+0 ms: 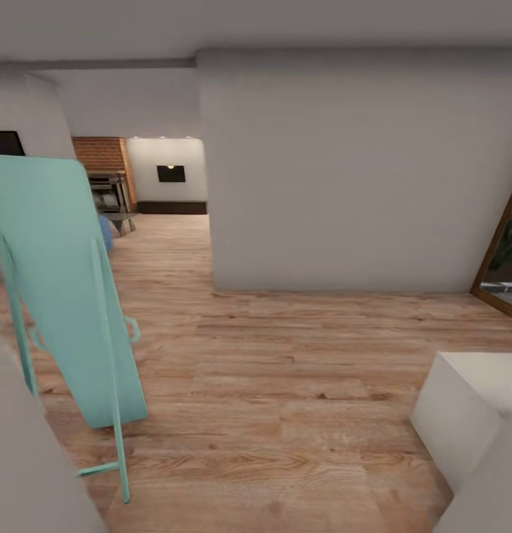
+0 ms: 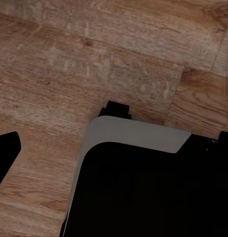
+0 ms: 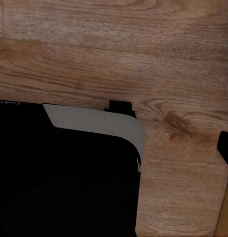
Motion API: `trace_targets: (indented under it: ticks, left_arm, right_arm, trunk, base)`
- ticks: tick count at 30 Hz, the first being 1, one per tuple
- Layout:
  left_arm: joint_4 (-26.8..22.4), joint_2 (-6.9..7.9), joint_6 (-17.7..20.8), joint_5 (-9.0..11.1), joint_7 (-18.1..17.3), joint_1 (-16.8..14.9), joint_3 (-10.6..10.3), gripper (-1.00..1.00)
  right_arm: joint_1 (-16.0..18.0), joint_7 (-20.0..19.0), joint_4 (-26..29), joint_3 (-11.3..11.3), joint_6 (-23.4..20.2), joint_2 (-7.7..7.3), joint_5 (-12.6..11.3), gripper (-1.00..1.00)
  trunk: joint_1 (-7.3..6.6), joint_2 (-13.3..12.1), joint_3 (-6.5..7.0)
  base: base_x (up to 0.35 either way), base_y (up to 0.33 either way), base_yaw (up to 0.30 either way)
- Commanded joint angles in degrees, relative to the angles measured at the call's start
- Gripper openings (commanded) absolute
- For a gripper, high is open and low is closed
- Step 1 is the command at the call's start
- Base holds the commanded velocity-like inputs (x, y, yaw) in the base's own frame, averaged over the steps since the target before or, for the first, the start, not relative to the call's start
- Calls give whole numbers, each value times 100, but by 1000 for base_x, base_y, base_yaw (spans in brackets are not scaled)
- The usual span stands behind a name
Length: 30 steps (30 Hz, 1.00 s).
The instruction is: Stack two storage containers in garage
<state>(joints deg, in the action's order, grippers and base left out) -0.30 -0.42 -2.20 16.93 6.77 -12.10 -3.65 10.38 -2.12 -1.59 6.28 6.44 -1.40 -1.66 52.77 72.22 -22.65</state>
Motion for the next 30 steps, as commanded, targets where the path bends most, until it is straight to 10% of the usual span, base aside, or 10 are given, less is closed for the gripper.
trace_targets:
  ticks: [1,30]
  left_arm:
    - [4,-2,-18,47,17,-4,-40,100]
    - [4,6,-8,54,16,-5,-40,100]
  right_arm:
    - [8,-17,-17,40,33,-1,-19,100]
    - [8,-9,-17,40,33,-10,-27,100]
  trunk:
    - [3,3,-6]
    - [3,3,-6]
  base:
    - [318,0,0]
    - [318,0,0]
